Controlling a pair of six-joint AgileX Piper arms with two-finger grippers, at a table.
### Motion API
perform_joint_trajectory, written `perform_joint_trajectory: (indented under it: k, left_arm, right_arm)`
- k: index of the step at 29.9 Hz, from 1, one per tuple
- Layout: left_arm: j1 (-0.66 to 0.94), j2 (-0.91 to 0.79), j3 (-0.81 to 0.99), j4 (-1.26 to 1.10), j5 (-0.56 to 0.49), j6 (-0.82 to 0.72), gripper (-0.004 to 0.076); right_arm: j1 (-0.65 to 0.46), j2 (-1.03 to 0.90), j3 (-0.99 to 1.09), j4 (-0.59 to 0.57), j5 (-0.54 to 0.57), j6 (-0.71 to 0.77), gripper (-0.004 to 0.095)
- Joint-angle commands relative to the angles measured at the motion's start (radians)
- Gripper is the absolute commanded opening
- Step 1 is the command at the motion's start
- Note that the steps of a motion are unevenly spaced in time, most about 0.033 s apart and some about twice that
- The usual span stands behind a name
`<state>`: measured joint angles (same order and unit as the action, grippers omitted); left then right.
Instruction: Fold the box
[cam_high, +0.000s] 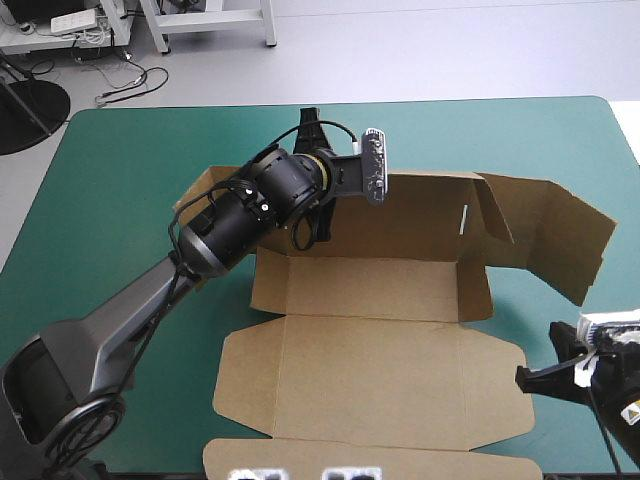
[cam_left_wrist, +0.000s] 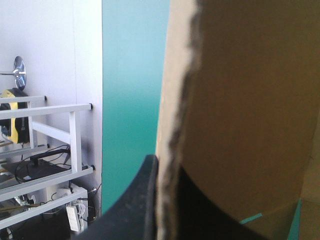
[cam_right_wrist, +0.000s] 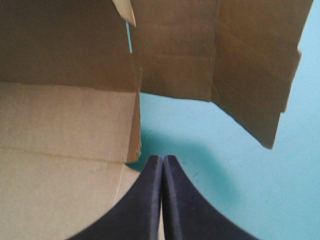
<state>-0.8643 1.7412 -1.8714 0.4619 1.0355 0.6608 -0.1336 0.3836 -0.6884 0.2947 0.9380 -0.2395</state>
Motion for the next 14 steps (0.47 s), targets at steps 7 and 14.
perform_joint_trajectory:
  k: [7,14]
  left_arm:
    - [-0.143,-0.056,0.160,0.489,-0.096,-0.470,-0.0010]
    - [-0.230,-0.064,0.318,0.695,-0.100,-0.661,-0.0010]
  right_arm:
    - [0.000,0.301,-0.402,-0.014,-0.068,0.085,-0.0019]
    - [0.000,0.581,-0.645,0.056,-0.001,0.087,-0.0019]
